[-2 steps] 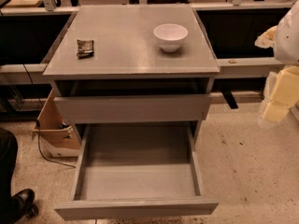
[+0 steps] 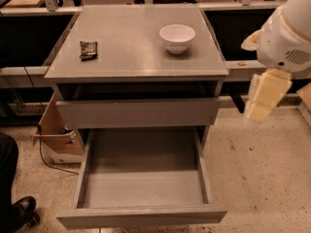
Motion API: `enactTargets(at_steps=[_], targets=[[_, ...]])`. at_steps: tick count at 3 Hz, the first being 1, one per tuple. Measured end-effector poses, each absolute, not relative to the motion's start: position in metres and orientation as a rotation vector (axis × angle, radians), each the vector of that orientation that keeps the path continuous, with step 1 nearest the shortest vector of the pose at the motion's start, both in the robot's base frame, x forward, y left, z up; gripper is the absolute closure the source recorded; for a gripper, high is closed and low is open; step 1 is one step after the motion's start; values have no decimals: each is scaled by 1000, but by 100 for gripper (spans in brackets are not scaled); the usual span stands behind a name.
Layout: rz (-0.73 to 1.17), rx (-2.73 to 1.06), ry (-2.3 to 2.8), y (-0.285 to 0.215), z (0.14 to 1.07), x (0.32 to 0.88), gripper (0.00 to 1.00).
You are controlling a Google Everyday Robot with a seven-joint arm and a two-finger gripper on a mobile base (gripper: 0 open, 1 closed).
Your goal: Place rxbar chocolate into middle drawer
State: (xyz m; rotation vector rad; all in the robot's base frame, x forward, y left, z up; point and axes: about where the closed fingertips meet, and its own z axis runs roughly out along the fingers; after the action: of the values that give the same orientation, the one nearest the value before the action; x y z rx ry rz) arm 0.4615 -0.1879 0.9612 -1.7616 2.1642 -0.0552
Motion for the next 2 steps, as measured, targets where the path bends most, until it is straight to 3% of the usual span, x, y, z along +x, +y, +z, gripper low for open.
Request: enactTargets(at_steps=[2], targets=[[76, -1821, 2002, -90, 925, 553, 0]])
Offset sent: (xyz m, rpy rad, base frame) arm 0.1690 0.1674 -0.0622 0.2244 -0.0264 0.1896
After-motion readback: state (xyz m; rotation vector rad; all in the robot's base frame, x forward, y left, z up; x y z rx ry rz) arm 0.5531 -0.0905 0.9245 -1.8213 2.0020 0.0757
